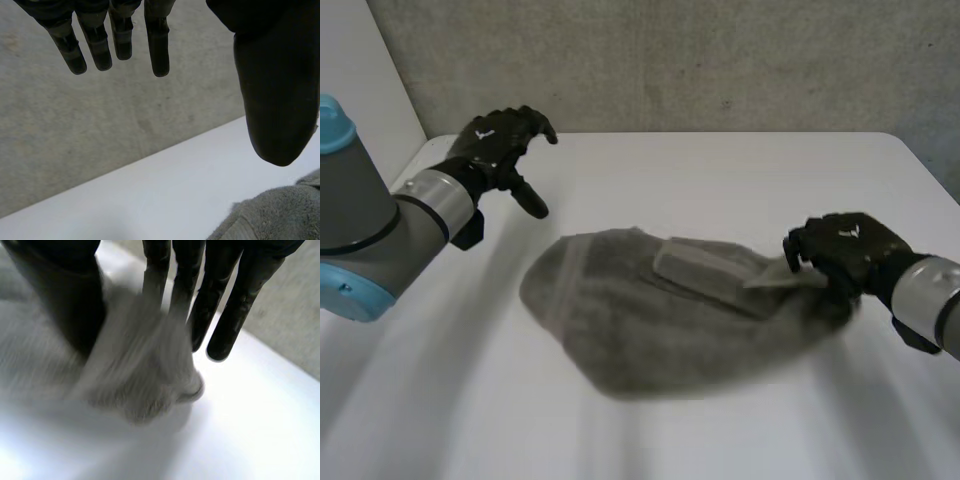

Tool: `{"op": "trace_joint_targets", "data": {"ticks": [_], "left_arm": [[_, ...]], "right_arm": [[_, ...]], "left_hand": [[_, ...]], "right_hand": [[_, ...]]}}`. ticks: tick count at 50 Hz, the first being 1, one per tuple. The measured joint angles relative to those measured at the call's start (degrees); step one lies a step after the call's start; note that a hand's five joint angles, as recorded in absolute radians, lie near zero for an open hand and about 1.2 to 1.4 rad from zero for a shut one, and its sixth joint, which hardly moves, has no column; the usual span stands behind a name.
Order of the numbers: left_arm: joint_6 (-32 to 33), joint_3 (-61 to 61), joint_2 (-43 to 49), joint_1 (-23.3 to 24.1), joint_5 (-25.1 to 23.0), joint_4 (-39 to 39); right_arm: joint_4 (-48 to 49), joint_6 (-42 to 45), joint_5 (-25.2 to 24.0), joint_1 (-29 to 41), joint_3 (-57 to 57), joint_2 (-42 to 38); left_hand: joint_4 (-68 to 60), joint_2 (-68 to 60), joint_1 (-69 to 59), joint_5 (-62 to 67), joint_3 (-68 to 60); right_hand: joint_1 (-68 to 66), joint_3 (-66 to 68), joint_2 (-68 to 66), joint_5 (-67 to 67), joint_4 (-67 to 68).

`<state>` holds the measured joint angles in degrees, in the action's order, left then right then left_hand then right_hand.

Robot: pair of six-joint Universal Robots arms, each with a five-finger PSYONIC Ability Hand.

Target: Fold the towel.

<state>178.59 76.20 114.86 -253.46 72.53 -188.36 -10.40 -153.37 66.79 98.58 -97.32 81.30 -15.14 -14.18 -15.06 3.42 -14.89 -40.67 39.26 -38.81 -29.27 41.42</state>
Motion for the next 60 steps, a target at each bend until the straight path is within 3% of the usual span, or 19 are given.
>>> {"op": "trace_joint_targets", "data": {"ticks": [3, 5, 14, 19, 23, 30, 39, 50, 60], "left_arm": [[0.0, 0.6, 0.7, 1.3, -1.0, 0.0], [0.1, 0.8, 1.5, 2.4, -1.7, 0.0], [3.1, 1.1, 5.4, 5.8, -3.4, 0.2], [8.2, 1.9, 6.8, 6.9, -3.4, 0.8], [11.1, 4.4, 6.0, 8.2, -3.3, 2.0], [12.7, 12.1, 0.8, 10.8, -2.9, 4.4], [12.0, 24.2, -6.7, 12.5, -2.1, 5.9], [11.7, 28.9, -7.0, 16.3, 2.7, 4.8], [11.9, 27.9, -2.5, 18.3, 6.8, -0.5]], "right_arm": [[-2.0, 2.7, -0.2, -0.6, -0.1, -0.1], [-2.6, 2.9, -0.2, -0.6, 0.4, -0.2], [-0.2, -8.6, 0.1, 0.9, 4.6, 1.0], [3.4, -15.8, 0.5, 5.0, 6.8, -0.5], [3.9, -16.7, 1.2, 9.2, 8.2, -3.8], [-0.7, -11.5, 2.1, 13.6, 7.7, -6.7], [-6.3, 3.3, 2.4, 13.4, -1.8, -5.5], [0.3, 9.7, 2.2, 7.3, -11.4, -4.1], [7.2, 11.4, 1.9, 3.0, -14.9, -4.5]], "left_hand": [[0.0, 0.0, 0.0, 0.0, 0.0], [0.0, 0.0, 0.0, 0.0, 0.0], [0.0, 0.0, 0.0, 0.0, 0.0], [0.0, 0.0, 0.0, 0.0, 0.0], [0.0, 0.0, 0.0, 0.0, 0.0], [0.0, 0.0, 0.0, 0.1, 0.0], [-0.4, -1.8, -0.6, 3.2, -0.5], [-4.7, -5.9, -5.3, 7.3, -5.1], [-4.7, -5.9, -5.3, 7.4, -5.1]], "right_hand": [[21.6, -21.1, 21.5, 22.0, -21.6], [26.6, -25.0, 25.1, 26.0, -26.7], [27.4, -25.6, 25.3, 26.0, -27.1], [27.4, -25.6, 25.3, 26.0, -27.1], [27.4, -25.6, 25.3, 26.0, -27.1], [27.6, -25.6, 25.3, 26.0, -27.1], [27.3, -25.5, 25.2, 25.8, -27.0], [23.4, -22.4, 22.0, 21.8, -24.7], [8.5, -6.6, 6.3, 6.7, -9.2]]}}
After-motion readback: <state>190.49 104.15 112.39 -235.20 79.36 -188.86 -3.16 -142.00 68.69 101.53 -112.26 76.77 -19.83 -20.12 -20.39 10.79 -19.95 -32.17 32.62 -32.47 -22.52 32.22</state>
